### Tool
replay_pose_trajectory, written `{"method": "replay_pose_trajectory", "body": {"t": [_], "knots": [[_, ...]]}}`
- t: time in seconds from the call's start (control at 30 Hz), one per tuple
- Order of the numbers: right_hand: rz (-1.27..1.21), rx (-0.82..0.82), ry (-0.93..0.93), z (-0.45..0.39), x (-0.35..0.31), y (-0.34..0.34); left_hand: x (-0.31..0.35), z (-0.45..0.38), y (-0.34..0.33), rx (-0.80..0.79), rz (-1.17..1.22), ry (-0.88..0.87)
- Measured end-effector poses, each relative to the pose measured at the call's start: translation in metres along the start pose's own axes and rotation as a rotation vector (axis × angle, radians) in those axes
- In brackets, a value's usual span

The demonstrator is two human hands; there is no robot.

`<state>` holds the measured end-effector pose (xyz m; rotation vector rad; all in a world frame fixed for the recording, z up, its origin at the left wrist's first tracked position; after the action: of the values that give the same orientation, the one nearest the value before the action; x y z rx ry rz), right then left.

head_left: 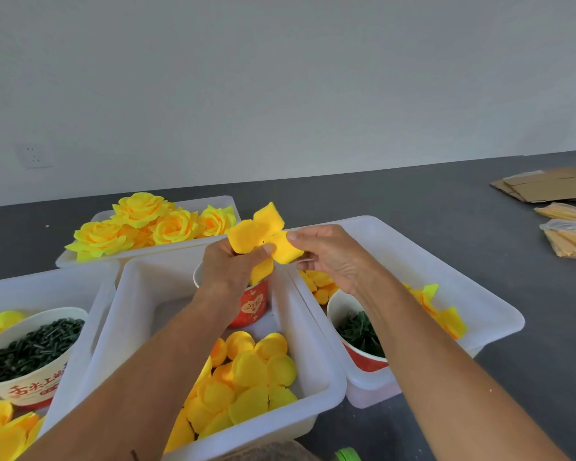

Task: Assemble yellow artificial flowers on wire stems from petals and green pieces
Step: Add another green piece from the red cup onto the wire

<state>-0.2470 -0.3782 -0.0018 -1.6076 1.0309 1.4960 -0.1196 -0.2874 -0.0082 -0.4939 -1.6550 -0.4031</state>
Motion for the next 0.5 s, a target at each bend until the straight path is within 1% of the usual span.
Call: {"method": "replay_pose_trajectory", "body": {"t": [0.03,0.07,0.1,0.17,0.2,0.27,0.3,0.37,0.43,0.5], "knots": [[-0.020,-0.024,0.013,0.001,0.000,0.000,0.002,-0.002,0.002,0.033,-0.026,-0.031],[0.006,-0.015,0.060,0.001,-0.001,0.002,0.006,-0.004,0.003,0.055,-0.078,-0.106],[0.077,0.022,0.122,0.002,-0.002,0.003,0.012,-0.004,0.003,0.063,-0.161,-0.228],[0.274,0.132,0.239,0.004,-0.005,0.004,0.024,0.004,0.000,0.058,-0.326,-0.481],[0.400,0.190,0.299,0.003,-0.005,0.003,0.028,0.010,-0.002,0.050,-0.371,-0.576],[0.659,0.303,0.397,0.004,-0.008,0.003,0.035,0.021,-0.006,0.016,-0.402,-0.688],[0.712,0.356,0.418,0.004,-0.010,0.005,0.036,0.023,-0.009,0.000,-0.408,-0.703],[0.634,0.396,0.406,0.003,-0.010,0.009,0.033,0.020,-0.010,-0.006,-0.375,-0.646],[0.447,0.327,0.333,0.002,-0.004,0.009,0.027,0.012,-0.005,0.031,-0.287,-0.515],[0.338,0.200,0.257,0.002,0.002,0.003,0.022,0.006,0.001,0.056,-0.240,-0.419]]}}
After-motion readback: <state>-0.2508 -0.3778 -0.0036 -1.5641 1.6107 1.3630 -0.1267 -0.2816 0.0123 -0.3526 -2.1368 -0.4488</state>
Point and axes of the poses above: each hand's wrist, its own z-axis away from the middle knuckle, its own y-axis out of the back of the hand, x = y × z, the point moved 7 cm from there along -z, towards the middle knuckle, and after that the axes turned 14 degrees about x, right-handed, at the moved point
